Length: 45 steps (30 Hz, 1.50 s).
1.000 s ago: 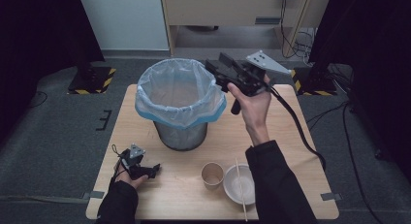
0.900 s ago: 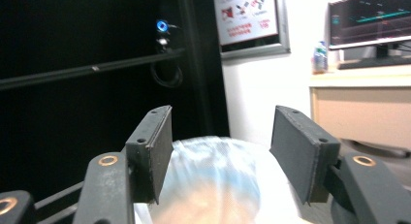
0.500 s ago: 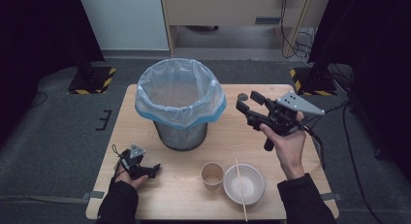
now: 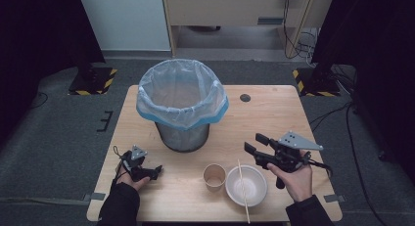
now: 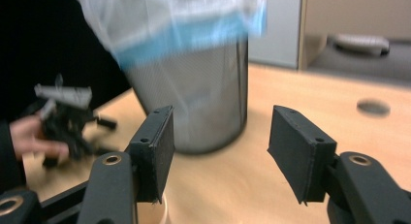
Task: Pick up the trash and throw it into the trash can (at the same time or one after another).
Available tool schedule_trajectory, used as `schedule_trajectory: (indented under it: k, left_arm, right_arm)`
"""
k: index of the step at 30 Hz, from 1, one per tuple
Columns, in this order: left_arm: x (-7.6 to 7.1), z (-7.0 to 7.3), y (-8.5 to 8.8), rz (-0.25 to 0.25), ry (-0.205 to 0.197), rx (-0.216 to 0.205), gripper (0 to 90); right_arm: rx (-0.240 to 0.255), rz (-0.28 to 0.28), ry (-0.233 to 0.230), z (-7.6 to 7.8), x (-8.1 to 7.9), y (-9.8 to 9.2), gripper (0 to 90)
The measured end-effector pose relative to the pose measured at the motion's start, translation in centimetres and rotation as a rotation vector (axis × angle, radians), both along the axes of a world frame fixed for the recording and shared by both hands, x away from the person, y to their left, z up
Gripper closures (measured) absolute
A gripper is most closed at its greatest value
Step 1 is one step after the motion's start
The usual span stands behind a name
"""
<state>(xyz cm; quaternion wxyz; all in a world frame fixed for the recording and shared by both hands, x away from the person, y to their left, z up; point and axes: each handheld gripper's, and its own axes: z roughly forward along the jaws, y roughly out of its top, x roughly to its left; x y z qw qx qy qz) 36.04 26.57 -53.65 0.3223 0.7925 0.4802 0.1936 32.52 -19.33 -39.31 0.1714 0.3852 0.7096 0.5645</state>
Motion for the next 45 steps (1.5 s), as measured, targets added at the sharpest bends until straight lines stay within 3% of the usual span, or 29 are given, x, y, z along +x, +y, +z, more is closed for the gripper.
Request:
schedule_trajectory:
  k: [10, 17, 23, 37, 45]
  left_arm:
    - [0.0, 0.0, 0.0, -0.001, 0.0, -0.001, 0.0]
    - [0.0, 0.0, 0.0, -0.002, 0.0, -0.001, 0.0]
    - [0.0, 0.0, 0.0, -0.001, 0.0, -0.001, 0.0]
    - [0.0, 0.0, 0.0, -0.002, 0.0, -0.001, 0.0]
    - [0.0, 0.0, 0.0, -0.001, 0.0, -0.001, 0.0]
  right_arm:
    - [-0.114, -0.003, 0.127, -5.7, -1.6, 0.1, 45.4]
    - [-0.154, -0.005, 0.191, -7.5, -2.1, 1.3, 49.7]
    - [-0.233, -0.003, 0.261, -9.0, -2.2, 2.3, 54.2]
    - [-0.288, 0.003, 0.333, -9.6, -1.9, 2.7, 65.3]
    - [-0.308, 0.005, 0.342, -9.6, -1.7, 2.6, 71.2]
